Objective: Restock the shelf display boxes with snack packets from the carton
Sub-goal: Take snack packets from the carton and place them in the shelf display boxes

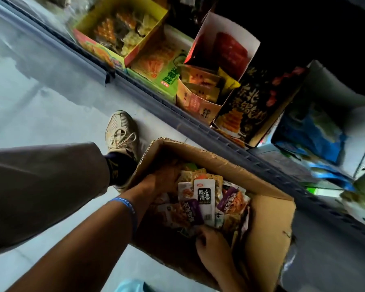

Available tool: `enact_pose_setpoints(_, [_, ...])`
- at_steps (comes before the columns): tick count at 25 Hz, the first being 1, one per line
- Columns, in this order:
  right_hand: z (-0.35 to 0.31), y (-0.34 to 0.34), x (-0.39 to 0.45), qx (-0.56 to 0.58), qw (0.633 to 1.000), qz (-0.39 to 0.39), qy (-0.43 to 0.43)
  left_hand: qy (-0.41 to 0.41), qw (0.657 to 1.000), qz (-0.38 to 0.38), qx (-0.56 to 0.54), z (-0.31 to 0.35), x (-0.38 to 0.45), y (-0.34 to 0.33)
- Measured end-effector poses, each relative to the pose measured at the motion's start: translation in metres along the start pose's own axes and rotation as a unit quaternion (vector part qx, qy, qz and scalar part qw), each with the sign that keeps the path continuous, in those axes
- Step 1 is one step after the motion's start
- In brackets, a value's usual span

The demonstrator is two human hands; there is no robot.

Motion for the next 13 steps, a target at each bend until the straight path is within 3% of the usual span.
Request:
enact_pose_setpoints(2, [0.001,0.001,0.000,0.009,1.000,0.002,-0.002,0.037,0.998,0.028,-0.051,-0.005,0.005,0.000])
enact_pose_setpoints(5, [0.002,0.004,-0.001,0.022,1.000,0.013,0.005,0.095,0.994,0.046,-0.034,-0.009,0.003,-0.007])
enact_pose_setpoints(7, [0.002,0.007,-0.002,0.027,0.999,0.025,0.016,0.099,0.990,0.084,-0.060,-0.005,-0.001,-0.008])
enact_pose_setpoints(10, [0.005,0.006,-0.002,0.021,1.000,0.018,0.009,0.062,0.992,0.069,-0.089,0.002,0.003,-0.015])
enact_pose_setpoints(13, [0.008,0.004,-0.002,0.013,1.000,0.016,0.002,0.034,0.996,0.084,0.001,0.015,0.007,-0.014])
Point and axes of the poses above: each hand's wrist, its own x-axis towards the middle knuckle, its own y-axis out of the back of the hand, z = x × y, the point moved 9 cm from there along x, towards the middle knuckle, and after that the axes turned 14 degrees about -y, right-handed, at the moved point
